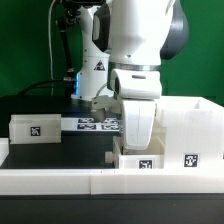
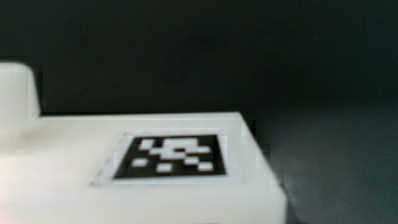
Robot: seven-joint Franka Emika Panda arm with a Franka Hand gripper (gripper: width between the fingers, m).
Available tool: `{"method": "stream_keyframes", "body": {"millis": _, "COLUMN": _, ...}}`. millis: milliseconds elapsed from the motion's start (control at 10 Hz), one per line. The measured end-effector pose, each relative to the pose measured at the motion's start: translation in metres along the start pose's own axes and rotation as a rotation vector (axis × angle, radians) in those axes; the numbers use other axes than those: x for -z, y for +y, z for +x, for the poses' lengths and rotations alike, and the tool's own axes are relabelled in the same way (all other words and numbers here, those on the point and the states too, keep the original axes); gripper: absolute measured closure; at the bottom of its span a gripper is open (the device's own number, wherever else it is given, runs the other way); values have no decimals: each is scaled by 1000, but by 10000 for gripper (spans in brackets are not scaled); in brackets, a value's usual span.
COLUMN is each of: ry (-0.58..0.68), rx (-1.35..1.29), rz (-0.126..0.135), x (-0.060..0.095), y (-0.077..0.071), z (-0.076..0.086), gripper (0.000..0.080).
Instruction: Assemble drawer
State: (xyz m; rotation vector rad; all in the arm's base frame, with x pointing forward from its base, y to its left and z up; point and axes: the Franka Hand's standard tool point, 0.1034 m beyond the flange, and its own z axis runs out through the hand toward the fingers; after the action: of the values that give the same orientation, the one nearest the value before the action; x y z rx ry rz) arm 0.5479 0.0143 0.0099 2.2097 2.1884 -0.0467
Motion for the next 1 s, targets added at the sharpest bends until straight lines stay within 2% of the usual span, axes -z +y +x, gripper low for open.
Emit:
{"method": "stream_keyframes", "body": {"millis": 300, "ry": -5, "rx": -3, "rz": 1, "x": -1, "y": -1, "z": -2, "gripper": 758}}
{"method": "stream_keyframes", "body": {"millis": 400, "ry": -5, "rx": -4, "rz": 1, "x": -1, "y": -1, "z": -3, "gripper": 687}}
{"method": "stream_keyframes", "body": {"millis": 500, "ry": -5, "rx": -12, "rz": 0, "x": 1, "y": -1, "z": -5, "gripper": 550}}
{"method": "stream_keyframes", "body": {"millis": 600, "ry": -5, "rx": -19, "rz": -3, "x": 4, "y": -1, "z": -5, "gripper": 550}}
{"method": "stream_keyframes", "body": {"millis": 800, "ry": -11, "rx": -22, "rz": 0, "x": 18, "y": 0, "z": -5, "gripper": 219}}
{"method": "stream_keyframes", "body": {"millis": 900, "ry": -16, "rx": -21, "rz": 7, "x": 26, "y": 1, "z": -7, "gripper": 171}}
{"method": "stream_keyframes", "body": {"millis": 1000, "ry": -23, "rx": -18, "rz": 12, "x": 37, "y": 3, "z": -14, "gripper": 171}}
